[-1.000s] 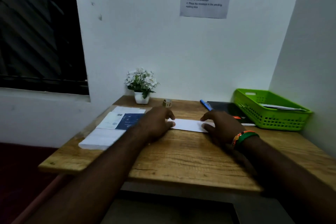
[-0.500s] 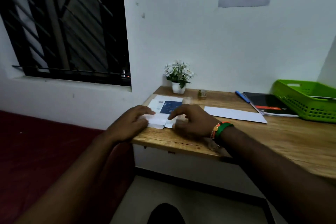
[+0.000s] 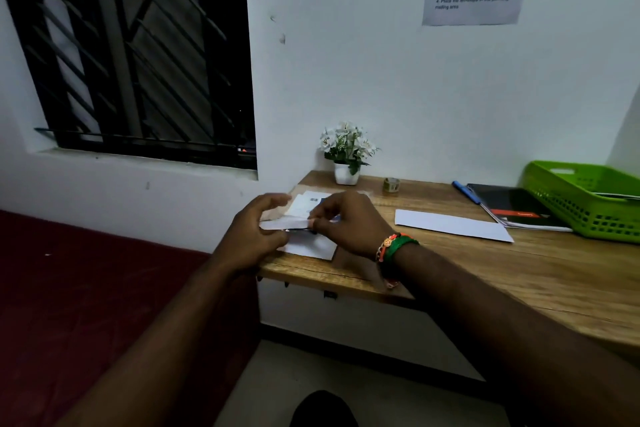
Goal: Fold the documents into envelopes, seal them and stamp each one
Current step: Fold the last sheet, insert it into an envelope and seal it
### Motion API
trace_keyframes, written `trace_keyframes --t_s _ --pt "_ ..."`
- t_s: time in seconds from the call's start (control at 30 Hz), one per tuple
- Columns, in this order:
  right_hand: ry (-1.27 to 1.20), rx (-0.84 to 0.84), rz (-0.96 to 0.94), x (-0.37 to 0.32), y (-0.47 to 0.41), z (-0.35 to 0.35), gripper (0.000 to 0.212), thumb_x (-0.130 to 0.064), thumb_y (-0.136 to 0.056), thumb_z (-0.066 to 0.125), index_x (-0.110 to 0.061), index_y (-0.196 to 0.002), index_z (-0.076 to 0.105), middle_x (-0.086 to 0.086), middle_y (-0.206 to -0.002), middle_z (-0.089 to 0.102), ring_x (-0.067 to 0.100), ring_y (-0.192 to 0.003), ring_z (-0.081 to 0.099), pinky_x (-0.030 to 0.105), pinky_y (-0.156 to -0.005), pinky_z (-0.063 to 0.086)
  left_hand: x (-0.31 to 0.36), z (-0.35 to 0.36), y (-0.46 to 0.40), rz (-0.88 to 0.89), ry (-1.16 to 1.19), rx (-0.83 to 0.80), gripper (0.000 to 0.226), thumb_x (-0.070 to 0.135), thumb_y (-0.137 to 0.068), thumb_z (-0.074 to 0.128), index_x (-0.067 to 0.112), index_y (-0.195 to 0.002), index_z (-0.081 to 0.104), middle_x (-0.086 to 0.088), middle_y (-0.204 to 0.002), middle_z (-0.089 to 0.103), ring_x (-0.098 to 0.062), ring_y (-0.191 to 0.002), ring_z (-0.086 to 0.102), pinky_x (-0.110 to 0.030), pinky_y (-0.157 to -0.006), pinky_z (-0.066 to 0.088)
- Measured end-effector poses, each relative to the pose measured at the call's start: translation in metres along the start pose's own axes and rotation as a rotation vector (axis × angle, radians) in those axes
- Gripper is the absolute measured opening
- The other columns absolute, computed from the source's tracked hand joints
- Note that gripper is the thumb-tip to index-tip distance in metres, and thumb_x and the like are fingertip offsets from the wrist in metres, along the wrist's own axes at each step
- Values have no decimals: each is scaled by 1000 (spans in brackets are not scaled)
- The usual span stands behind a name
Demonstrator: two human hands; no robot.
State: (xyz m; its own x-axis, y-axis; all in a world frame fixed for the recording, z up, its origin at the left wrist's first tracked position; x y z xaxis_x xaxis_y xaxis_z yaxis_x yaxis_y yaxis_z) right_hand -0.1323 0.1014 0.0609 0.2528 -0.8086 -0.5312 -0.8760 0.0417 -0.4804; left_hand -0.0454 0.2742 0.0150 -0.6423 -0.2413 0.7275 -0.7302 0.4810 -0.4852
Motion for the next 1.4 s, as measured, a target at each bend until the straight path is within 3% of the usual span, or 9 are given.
trace_keyframes --t_s 0.17,0.3,0.47,0.73,0.9,0.97,1.07,1.27,1.4 --pt "-350 187 18 -29 2 -34 7 -16 -85 75 -11 -81 79 -2 -83 77 9 -79 72 24 -73 58 32 1 21 139 213 283 102 49 -69 78 31 -155 27 11 -147 47 -8 -135 47 -19 -105 42" --pt "-514 279 42 -46 6 -59 7 -14 -86 74 -13 -82 79 3 -86 78 19 -84 74 44 -79 62 59 27 24 132 143 414 130 60 -58 89 31 -157 11 15 -148 43 -8 -132 50 -35 -101 52" --pt "-650 349 73 -51 24 -84 7 -11 -88 73 -5 -88 78 10 -87 77 20 -84 72 47 -78 62 85 50 7 84 73 490 147 71 -51 86 32 -159 -6 0 -165 24 -21 -144 39 -49 -110 47" --pt "-610 511 -44 -47 55 -145 30 -24 -78 84 -10 -100 70 11 -91 75 27 -84 74 42 -73 63 158 70 -23 288 -46 516 126 34 -69 86 34 -161 -1 7 -159 30 -16 -141 37 -50 -111 37" --pt "-422 726 29 6 56 -192 17 -11 -71 76 -21 -83 70 -2 -79 71 15 -72 65 44 -68 58 184 76 -50 471 -415 270 106 53 -77 70 34 -162 10 1 -147 38 -21 -128 41 -44 -97 39" --pt "-464 834 124 34 59 -208 15 -17 -66 73 -22 -81 70 -1 -75 69 18 -67 62 48 -65 59 162 71 -57 417 -426 84 86 60 -81 64 41 -157 28 7 -147 42 -17 -131 43 -45 -103 43" --pt "-632 926 323 84 68 -213 19 -8 -68 72 -12 -86 70 8 -71 63 20 -55 56 35 -54 54 104 54 -48 195 -297 -217 61 46 -83 78 48 -138 51 22 -131 56 0 -120 54 -36 -103 47" --pt "-972 890 682 177 80 -178 22 3 -82 70 -14 -80 56 11 -92 61 25 -77 63 20 -45 53 29 27 -2 -2 -539 -226 27 41 -88 76 45 -110 61 21 -111 56 -1 -102 56 -29 -88 51" --pt "-915 852 809 197 78 -160 18 7 -83 67 -8 -84 58 13 -105 59 27 -86 63 24 -45 56 25 37 8 21 -561 -173 20 51 -92 66 40 -109 66 26 -107 55 2 -100 54 -30 -86 51"
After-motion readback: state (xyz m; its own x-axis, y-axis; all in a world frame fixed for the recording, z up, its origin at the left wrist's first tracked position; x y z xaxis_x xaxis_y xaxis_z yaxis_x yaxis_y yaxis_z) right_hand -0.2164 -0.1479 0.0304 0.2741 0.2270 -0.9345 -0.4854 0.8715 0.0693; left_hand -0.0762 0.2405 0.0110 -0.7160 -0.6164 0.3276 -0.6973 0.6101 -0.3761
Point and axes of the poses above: each hand's wrist, its own y-axis away from the middle knuckle, its own z-axis out of the palm, x = y × z, the point moved 5 cm from there along -y, towards the middle knuckle
